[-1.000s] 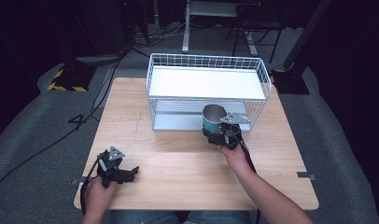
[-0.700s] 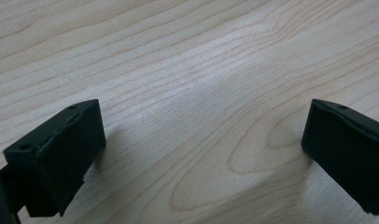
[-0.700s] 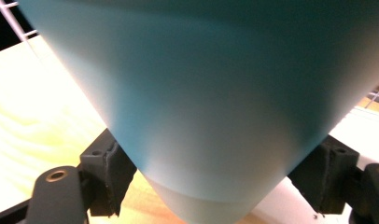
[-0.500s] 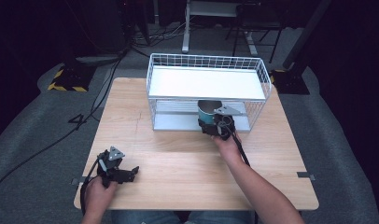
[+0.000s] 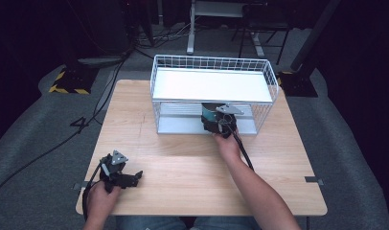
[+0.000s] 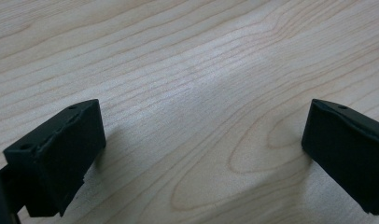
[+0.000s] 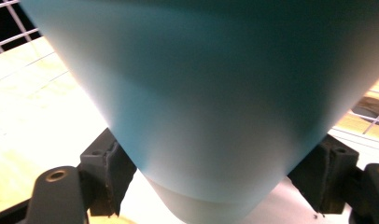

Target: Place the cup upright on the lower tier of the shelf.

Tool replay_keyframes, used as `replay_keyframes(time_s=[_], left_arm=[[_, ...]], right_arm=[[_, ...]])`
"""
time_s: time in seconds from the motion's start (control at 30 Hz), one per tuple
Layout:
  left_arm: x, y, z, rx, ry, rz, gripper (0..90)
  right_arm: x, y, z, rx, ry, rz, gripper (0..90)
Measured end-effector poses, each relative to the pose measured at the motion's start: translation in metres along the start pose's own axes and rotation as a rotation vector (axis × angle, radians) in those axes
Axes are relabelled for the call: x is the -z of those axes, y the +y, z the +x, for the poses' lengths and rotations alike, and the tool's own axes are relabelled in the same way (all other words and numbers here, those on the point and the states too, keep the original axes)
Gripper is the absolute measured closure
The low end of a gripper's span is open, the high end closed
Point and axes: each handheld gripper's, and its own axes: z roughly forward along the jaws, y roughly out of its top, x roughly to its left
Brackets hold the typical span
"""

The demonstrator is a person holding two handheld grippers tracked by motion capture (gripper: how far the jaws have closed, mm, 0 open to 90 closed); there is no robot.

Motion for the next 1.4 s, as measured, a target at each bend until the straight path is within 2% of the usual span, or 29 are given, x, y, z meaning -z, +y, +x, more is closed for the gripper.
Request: replay_keyframes(time_s=[0.13, 0.3, 0.47, 0.87, 1.0, 1.4], left_arm=[[0.000, 0.000, 0.000, 0.000, 0.000, 0.000, 0.0], [0.000, 0.000, 0.000, 0.000, 0.000, 0.000, 0.1], [0.000, 0.000, 0.000, -0.001, 0.000, -0.001, 0.0], [0.000, 0.000, 0.000, 0.000, 0.000, 0.000, 0.0], [0.000, 0.000, 0.000, 0.000, 0.000, 0.000, 0.0], [0.000, 0.000, 0.000, 0.000, 0.000, 0.000, 0.0]], right_arm=[[-0.003, -0.001, 0.001, 0.005, -0.029, -0.035, 23.6], [-0.005, -0.002, 0.003, -0.003, -0.041, -0.049, 23.5], [-0.011, -0.006, 0.005, 0.001, -0.043, -0.028, 23.5], [-0.030, -0.009, -0.001, 0.001, -0.068, 0.009, 23.5], [-0.034, -0.011, -0.001, -0.028, -0.054, 0.019, 23.5], [-0.038, -0.015, -0.002, -0.040, -0.022, 0.047, 22.3]])
